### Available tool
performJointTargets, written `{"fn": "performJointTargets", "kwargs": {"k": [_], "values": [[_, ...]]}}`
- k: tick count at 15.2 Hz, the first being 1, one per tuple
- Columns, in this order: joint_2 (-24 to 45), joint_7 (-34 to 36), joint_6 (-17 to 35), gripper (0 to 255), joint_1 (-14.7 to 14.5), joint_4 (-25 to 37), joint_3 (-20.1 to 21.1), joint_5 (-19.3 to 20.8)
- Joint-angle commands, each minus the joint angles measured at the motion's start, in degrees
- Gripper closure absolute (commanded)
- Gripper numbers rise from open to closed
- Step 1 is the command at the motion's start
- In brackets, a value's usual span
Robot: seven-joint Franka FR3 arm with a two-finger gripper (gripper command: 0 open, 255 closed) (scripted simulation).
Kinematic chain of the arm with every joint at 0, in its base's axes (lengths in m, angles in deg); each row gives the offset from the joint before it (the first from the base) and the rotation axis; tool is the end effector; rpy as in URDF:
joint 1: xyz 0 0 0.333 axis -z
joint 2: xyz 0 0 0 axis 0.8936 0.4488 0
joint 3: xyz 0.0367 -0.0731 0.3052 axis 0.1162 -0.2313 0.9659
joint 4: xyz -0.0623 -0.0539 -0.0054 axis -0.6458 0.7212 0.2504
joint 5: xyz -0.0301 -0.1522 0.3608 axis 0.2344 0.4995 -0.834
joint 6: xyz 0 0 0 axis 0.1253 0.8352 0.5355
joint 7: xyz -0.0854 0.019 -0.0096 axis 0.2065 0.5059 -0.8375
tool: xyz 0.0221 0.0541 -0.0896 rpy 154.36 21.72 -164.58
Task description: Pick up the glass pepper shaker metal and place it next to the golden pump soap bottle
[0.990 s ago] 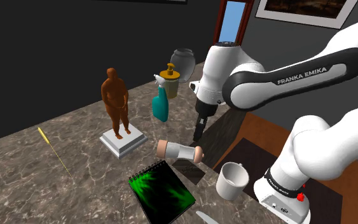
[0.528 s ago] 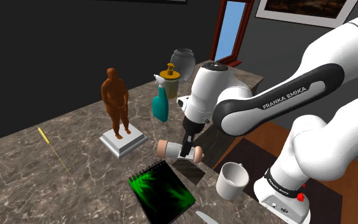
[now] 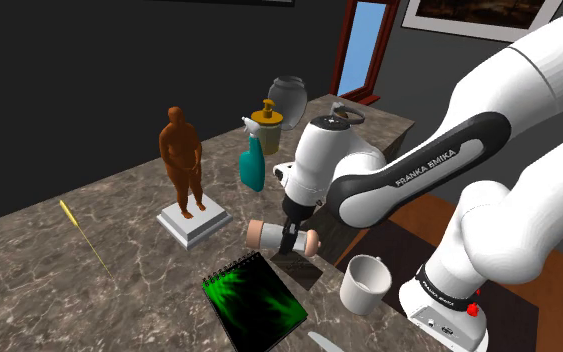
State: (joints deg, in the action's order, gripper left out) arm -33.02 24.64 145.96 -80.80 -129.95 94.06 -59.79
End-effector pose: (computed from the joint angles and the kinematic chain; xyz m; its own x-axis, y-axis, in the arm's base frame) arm 0.3286 0.2285 0.3278 0.8242 0.5464 0.1487 0.5534 -0.8329 -0.0065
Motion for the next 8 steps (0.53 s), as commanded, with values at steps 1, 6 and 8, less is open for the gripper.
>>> {"fn": "performJointTargets", "kwargs": {"k": [1, 6, 8], "values": [[0.2, 0.0, 0.3, 0, 0.0, 0.0, 0.1, 0.0], [0.2, 0.0, 0.2, 0, 0.0, 0.0, 0.1, 0.0], [0.2, 0.0, 0.2, 255, 0.0, 0.0, 0.1, 0.0]]}}
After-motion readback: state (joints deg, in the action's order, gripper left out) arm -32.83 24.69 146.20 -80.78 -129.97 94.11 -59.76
